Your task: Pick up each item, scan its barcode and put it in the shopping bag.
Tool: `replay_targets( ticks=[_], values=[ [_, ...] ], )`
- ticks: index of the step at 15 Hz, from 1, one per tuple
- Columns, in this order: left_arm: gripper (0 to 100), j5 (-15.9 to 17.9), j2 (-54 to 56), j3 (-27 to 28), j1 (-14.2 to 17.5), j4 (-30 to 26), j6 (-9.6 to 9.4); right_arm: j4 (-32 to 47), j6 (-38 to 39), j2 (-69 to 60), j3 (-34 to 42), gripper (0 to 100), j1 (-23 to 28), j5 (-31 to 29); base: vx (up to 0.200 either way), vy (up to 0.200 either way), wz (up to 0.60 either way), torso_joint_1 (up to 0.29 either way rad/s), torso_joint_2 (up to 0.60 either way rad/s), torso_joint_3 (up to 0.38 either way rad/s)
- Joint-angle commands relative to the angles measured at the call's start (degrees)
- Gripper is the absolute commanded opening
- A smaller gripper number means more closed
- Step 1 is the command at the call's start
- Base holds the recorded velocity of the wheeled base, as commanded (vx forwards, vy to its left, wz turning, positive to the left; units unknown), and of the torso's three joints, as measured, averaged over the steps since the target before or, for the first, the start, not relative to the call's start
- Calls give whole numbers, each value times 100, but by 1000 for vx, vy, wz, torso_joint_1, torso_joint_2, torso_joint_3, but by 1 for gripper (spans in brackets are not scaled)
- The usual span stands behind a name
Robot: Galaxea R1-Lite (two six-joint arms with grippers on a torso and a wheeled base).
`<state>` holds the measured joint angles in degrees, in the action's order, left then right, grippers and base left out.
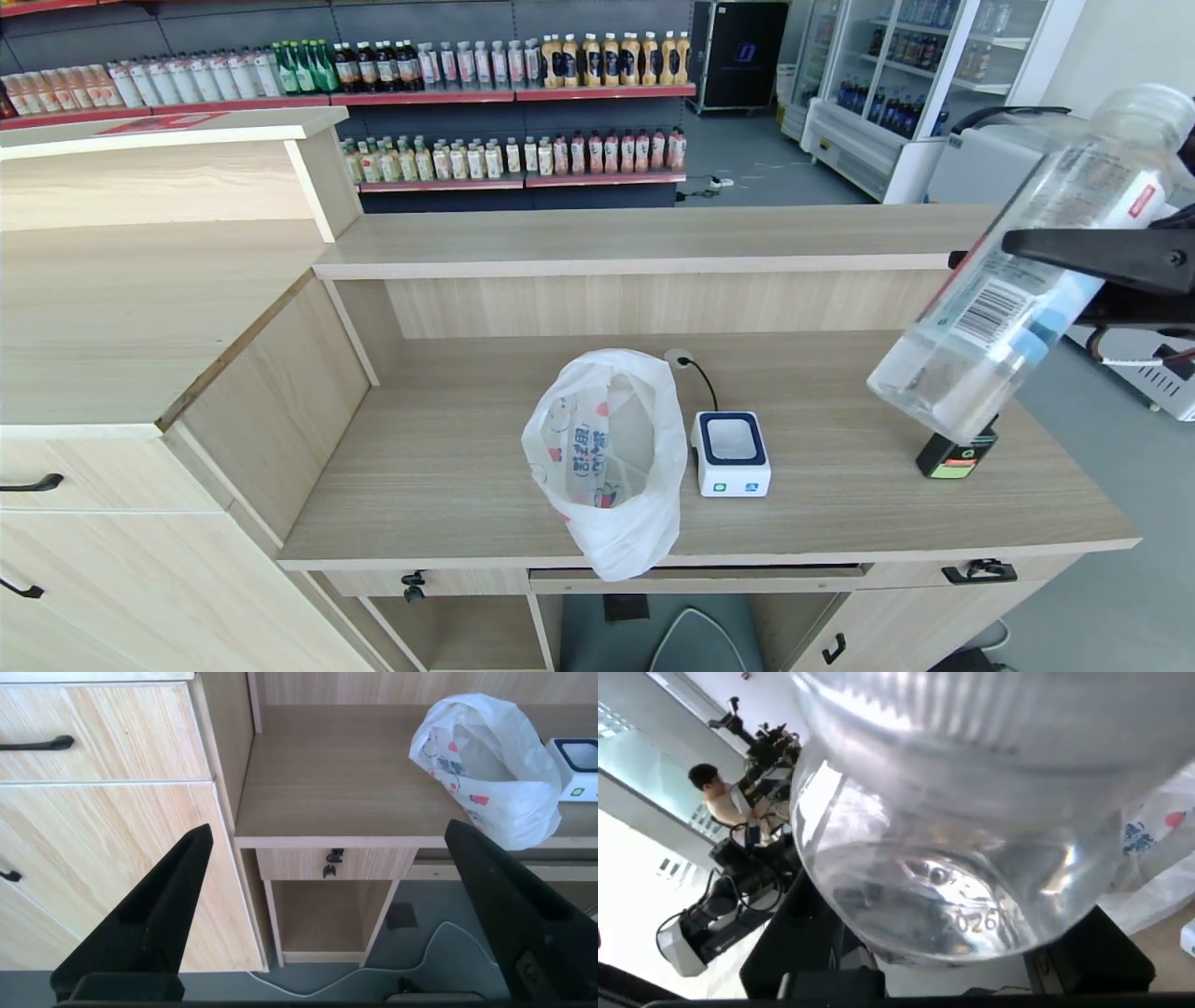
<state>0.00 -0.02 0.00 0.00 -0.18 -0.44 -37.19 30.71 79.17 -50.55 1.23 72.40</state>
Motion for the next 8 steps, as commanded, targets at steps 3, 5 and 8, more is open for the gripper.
replay_targets(
  ticks=[3, 5, 8],
  values=[
    [100, 0, 2, 0, 0, 1, 0, 2, 164, -947, 511, 0, -519, 169, 0, 0, 0, 0, 0, 0],
    [100, 0, 2, 0, 0, 1, 0, 2, 462, -1175, 591, 0, -774, 187, 0, 0, 0, 0, 0, 0],
    [100, 0, 2, 0, 0, 1, 0, -25, 550, -1316, 714, 0, -941, 521, 0, 0, 0, 0, 0, 0]
  ],
)
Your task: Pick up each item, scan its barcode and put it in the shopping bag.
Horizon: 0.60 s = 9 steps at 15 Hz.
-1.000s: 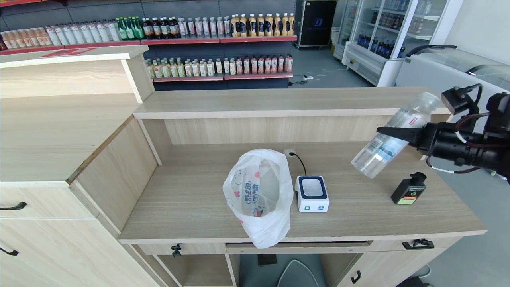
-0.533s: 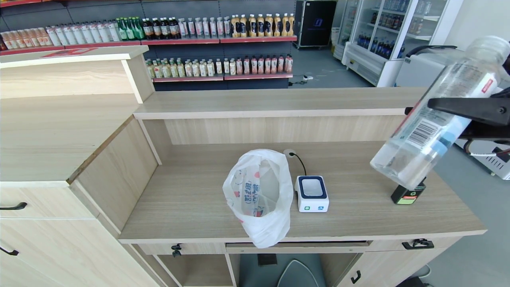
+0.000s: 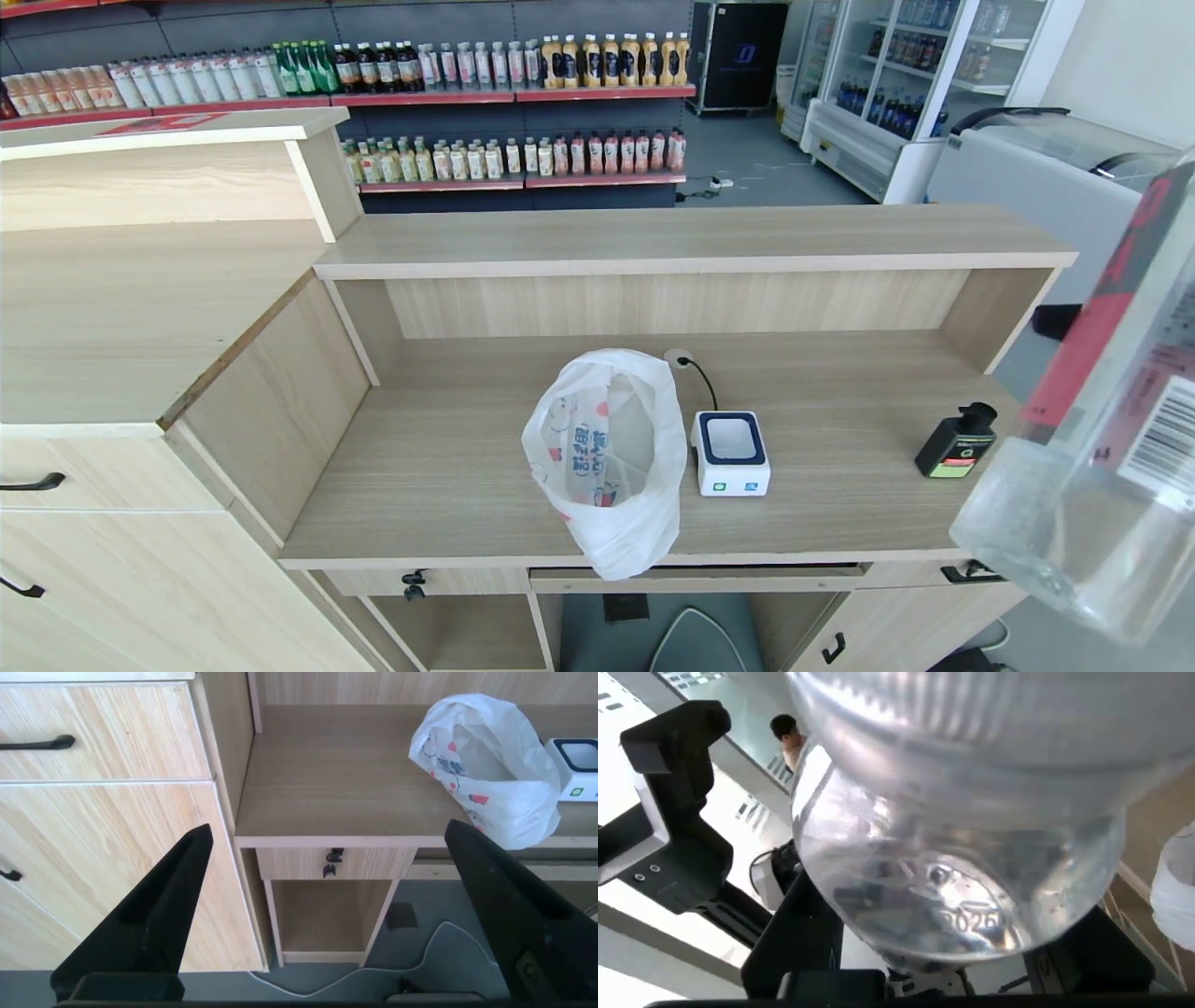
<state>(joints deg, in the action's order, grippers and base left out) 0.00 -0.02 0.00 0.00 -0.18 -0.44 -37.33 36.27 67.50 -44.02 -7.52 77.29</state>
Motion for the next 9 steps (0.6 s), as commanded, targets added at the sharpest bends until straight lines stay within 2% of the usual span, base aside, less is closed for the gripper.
replay_targets(
  ticks=[1, 9],
  values=[
    [100, 0, 2, 0, 0, 1, 0, -29, -6, -167, 87, 0, -92, 173, 0, 0, 0, 0, 0, 0],
    [100, 0, 2, 0, 0, 1, 0, -723, -6, -61, 289, 0, -311, 427, 0, 0, 0, 0, 0, 0]
  ],
)
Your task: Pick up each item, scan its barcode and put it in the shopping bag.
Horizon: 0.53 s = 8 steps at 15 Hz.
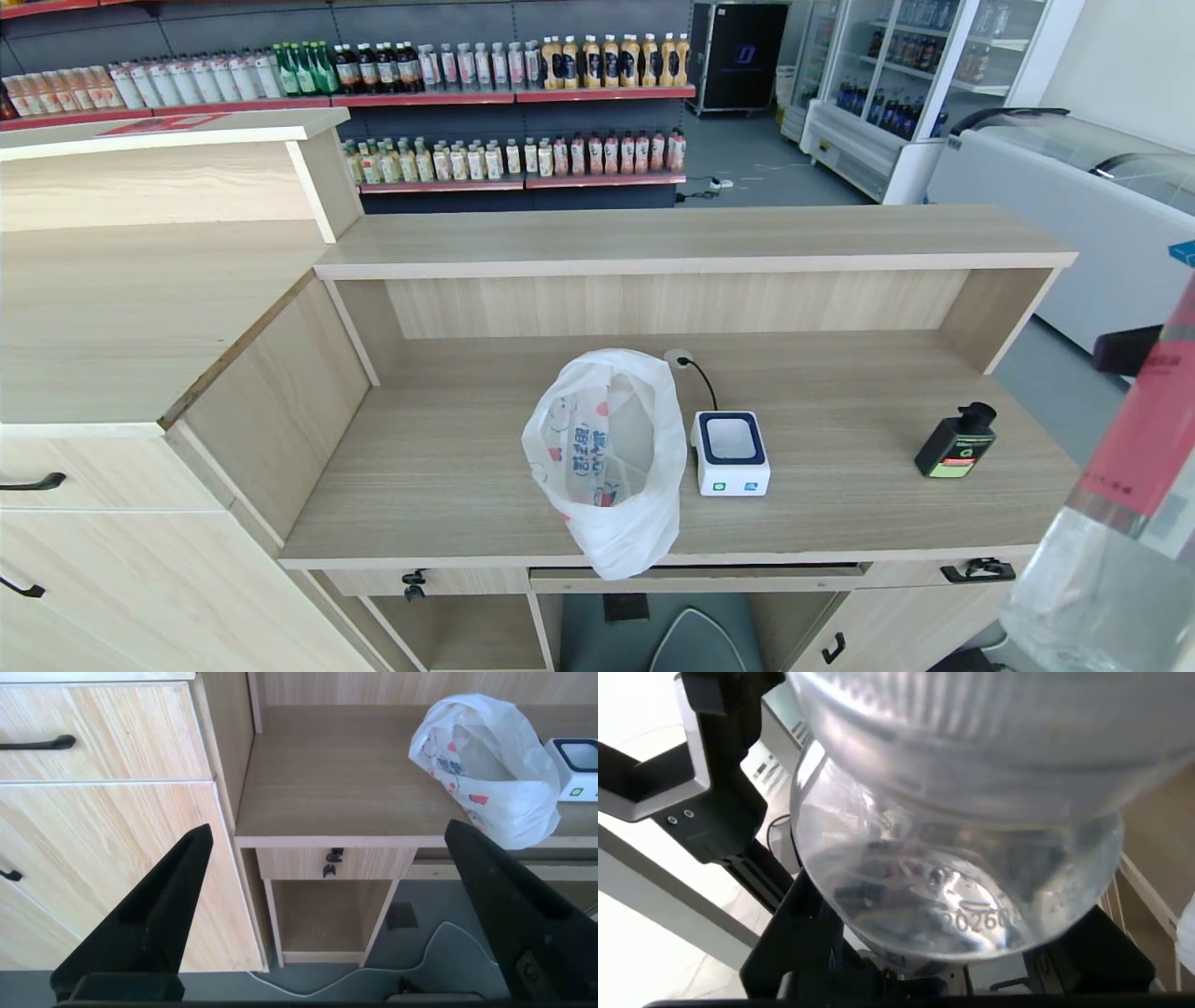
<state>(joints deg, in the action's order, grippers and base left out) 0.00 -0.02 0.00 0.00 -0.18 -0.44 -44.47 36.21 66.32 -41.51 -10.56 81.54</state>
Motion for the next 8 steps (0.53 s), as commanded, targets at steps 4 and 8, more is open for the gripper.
replay_targets(
  ticks=[4, 8],
  values=[
    [100, 0, 2, 0, 0, 1, 0, -44, -114, 66, 301, 0, 36, 2, 0, 0, 0, 0, 0, 0],
    [100, 0, 2, 0, 0, 1, 0, -44, -290, 250, 336, 0, 27, 2, 0, 0, 0, 0, 0, 0]
  ],
)
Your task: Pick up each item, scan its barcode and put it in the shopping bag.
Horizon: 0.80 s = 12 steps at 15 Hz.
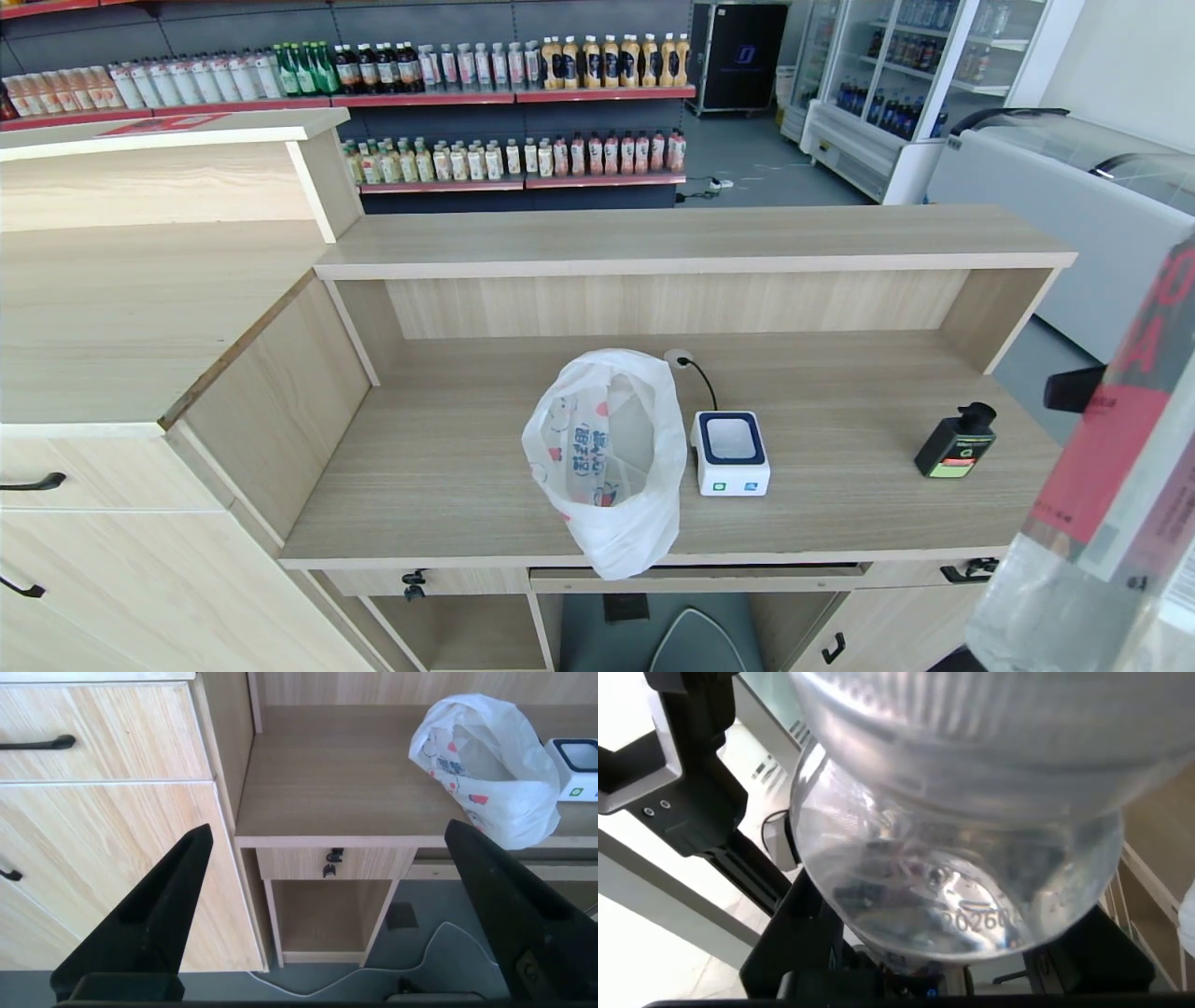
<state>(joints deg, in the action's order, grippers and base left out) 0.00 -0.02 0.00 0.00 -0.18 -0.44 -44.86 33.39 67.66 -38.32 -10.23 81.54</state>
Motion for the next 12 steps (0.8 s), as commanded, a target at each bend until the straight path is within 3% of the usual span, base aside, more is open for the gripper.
replay_targets(
  ticks=[1, 10, 12],
  values=[
    [100, 0, 2, 0, 0, 1, 0, -5, -105, 195, 17, 0, -6, 2, 0, 0, 0, 0, 0, 0],
    [100, 0, 2, 0, 0, 1, 0, 4, -193, 292, 17, 0, 12, -7, 0, 0, 0, 0, 0, 0],
    [100, 0, 2, 0, 0, 1, 0, 4, -614, 432, -1, 0, 258, -24, 0, 0, 0, 0, 0, 0]
  ],
)
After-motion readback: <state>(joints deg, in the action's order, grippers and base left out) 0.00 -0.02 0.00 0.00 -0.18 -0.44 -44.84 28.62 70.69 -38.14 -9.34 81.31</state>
